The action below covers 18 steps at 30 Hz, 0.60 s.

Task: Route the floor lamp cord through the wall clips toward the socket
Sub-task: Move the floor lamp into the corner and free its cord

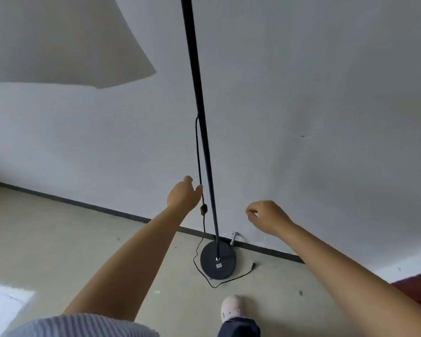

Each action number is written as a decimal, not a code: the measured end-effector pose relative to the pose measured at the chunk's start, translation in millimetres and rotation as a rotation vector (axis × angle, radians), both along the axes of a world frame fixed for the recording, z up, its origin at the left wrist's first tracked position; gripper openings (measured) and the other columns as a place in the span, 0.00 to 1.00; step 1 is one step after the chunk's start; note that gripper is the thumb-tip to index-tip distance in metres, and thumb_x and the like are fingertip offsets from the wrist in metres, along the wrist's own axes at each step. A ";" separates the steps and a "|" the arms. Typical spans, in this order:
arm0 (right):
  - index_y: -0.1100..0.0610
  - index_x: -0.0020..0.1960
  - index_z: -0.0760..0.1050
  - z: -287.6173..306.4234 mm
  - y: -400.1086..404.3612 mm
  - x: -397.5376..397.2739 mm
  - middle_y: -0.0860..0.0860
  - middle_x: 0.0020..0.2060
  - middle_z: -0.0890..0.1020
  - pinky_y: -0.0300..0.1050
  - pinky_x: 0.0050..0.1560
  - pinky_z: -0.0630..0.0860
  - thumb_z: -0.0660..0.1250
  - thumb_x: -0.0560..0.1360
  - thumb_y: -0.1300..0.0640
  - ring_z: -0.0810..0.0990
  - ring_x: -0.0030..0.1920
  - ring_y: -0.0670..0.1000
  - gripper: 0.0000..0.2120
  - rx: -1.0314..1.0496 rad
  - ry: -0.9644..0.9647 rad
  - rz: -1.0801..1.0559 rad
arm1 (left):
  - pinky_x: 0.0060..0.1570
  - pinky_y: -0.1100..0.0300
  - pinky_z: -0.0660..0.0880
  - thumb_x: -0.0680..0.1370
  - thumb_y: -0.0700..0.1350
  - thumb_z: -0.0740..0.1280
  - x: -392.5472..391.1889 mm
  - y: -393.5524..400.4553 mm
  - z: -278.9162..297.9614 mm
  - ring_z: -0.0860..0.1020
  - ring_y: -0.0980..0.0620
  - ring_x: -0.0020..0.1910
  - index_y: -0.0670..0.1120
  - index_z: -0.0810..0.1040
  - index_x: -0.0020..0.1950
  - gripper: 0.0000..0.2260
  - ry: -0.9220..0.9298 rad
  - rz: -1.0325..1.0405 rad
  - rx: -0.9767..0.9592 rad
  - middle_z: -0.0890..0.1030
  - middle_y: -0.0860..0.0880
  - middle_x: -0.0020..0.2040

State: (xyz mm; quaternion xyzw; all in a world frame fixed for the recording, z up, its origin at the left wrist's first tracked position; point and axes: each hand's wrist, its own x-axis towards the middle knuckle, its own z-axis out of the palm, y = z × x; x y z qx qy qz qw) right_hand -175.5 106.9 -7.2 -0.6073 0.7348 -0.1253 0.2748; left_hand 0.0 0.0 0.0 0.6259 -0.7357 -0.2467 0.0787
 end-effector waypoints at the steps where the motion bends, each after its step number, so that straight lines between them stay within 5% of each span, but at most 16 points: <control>1: 0.65 0.49 0.78 -5.8 -16.9 -4.9 0.59 0.50 0.82 0.53 0.53 0.77 0.57 0.74 0.62 0.79 0.51 0.59 0.12 0.025 -0.021 -0.005 | 0.52 0.52 0.74 0.80 0.50 0.58 -3.7 -13.6 2.3 0.76 0.42 0.58 0.41 0.63 0.68 0.20 0.046 0.021 0.012 0.76 0.40 0.62; 5: 0.62 0.54 0.76 -23.8 -74.3 -18.4 0.58 0.56 0.81 0.46 0.57 0.74 0.56 0.75 0.62 0.78 0.55 0.56 0.13 0.102 -0.118 0.039 | 0.54 0.53 0.73 0.80 0.47 0.59 -17.7 -61.5 9.2 0.77 0.44 0.57 0.42 0.68 0.65 0.16 0.204 0.013 0.065 0.77 0.42 0.62; 9: 0.58 0.62 0.71 -41.2 -115.6 -23.2 0.55 0.61 0.77 0.35 0.57 0.66 0.52 0.76 0.64 0.74 0.60 0.51 0.18 0.200 -0.241 0.136 | 0.39 0.61 0.75 0.79 0.39 0.58 -24.3 -86.5 10.8 0.79 0.53 0.34 0.42 0.77 0.42 0.10 0.341 0.038 0.218 0.81 0.49 0.35; 14: 0.50 0.71 0.56 -67.3 -129.8 -11.5 0.50 0.69 0.67 0.41 0.65 0.63 0.61 0.73 0.60 0.66 0.69 0.51 0.28 0.429 -0.515 0.301 | 0.25 0.72 0.79 0.79 0.35 0.60 -22.3 -84.7 11.3 0.80 0.61 0.22 0.43 0.75 0.35 0.13 0.626 0.249 0.391 0.81 0.49 0.26; 16: 0.51 0.70 0.60 -80.0 -128.8 -11.6 0.52 0.64 0.74 0.45 0.66 0.66 0.63 0.73 0.57 0.70 0.65 0.51 0.27 0.511 -0.553 0.316 | 0.24 0.71 0.79 0.79 0.35 0.59 -26.5 -78.7 13.8 0.81 0.60 0.22 0.42 0.74 0.36 0.13 0.691 0.309 0.388 0.82 0.52 0.21; 18: 0.53 0.55 0.74 -88.3 -129.0 -15.4 0.53 0.45 0.82 0.45 0.60 0.70 0.62 0.74 0.55 0.77 0.54 0.51 0.10 0.567 -0.545 0.305 | 0.24 0.71 0.79 0.80 0.35 0.59 -31.1 -72.2 18.1 0.81 0.60 0.22 0.42 0.72 0.37 0.12 0.724 0.346 0.375 0.82 0.52 0.20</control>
